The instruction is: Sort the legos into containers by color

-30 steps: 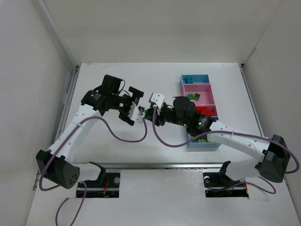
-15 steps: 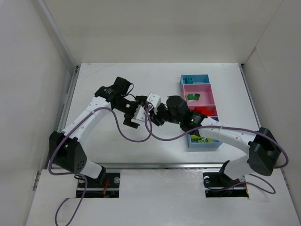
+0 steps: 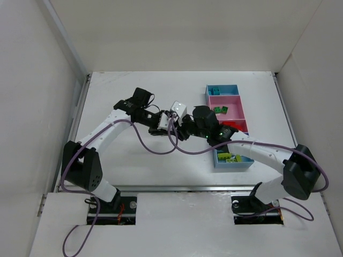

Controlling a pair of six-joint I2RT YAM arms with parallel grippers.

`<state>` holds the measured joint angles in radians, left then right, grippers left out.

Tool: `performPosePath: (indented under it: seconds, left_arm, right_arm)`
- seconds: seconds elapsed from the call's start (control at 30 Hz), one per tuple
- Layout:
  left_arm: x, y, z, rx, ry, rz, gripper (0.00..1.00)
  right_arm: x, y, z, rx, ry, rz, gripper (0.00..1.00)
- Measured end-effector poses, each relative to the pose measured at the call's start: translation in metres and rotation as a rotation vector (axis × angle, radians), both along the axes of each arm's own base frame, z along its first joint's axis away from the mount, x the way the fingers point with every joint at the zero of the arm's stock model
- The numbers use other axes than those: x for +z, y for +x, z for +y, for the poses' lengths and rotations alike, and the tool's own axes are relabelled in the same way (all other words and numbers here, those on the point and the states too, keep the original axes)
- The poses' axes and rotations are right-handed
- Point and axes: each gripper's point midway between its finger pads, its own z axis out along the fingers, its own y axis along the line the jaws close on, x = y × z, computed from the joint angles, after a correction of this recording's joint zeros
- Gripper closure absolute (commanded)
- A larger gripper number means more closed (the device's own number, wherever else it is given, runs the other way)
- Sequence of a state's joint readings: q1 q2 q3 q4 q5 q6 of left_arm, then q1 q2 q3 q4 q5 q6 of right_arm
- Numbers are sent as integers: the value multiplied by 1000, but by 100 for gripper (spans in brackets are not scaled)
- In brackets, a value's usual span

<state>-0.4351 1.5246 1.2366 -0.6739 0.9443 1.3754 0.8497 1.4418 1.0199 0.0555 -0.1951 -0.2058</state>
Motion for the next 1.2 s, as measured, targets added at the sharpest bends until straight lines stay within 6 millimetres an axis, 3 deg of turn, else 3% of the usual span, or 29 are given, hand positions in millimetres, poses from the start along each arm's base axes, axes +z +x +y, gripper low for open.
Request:
performPosePath:
  seconds: [0.07,0.1,0.13,0.3,0.43,0.6,0.7,0.8,0.97,1.07,1.13,1.2]
  left_arm:
    - [1,4,-2,10,-11,-8,80]
    - [1,4,-3,13,-15,-5,94]
    - [0,5,-3,17,-17,-5,100]
    - [-5,6,-5,44,-23,15,100]
    - [-17,4,-6,80,-7,20,100]
    - [-50,6,25,232,96,104,100]
    - [-47,14,24,284,86,108,100]
    - [-43,19,23,318,71,110,100]
    - [-34,25,20,363,53,131,100]
    - [-25,30,18,381,36,129,100]
    - [-21,33,16,390,26,127,100]
    - [-19,34,16,395,20,126,100]
  right_arm:
    - [-1,-2,1,4,4,11,100]
    - [0,-1,0,4,3,10,100]
    - [-1,-1,0,3,2,11,100]
    - [-5,4,-8,-14,-5,27,100]
    - [-3,6,-36,-46,17,44,100]
    - [66,49,-122,-304,168,-66,100]
    - [88,55,-137,-352,230,-98,100]
    - [72,75,-150,-459,243,-24,100]
    - [9,143,-198,-802,189,213,99]
    - [-16,176,-222,-957,161,334,97]
    - [-22,190,-231,-1029,148,373,93]
    - [-23,196,-237,-1087,132,397,78]
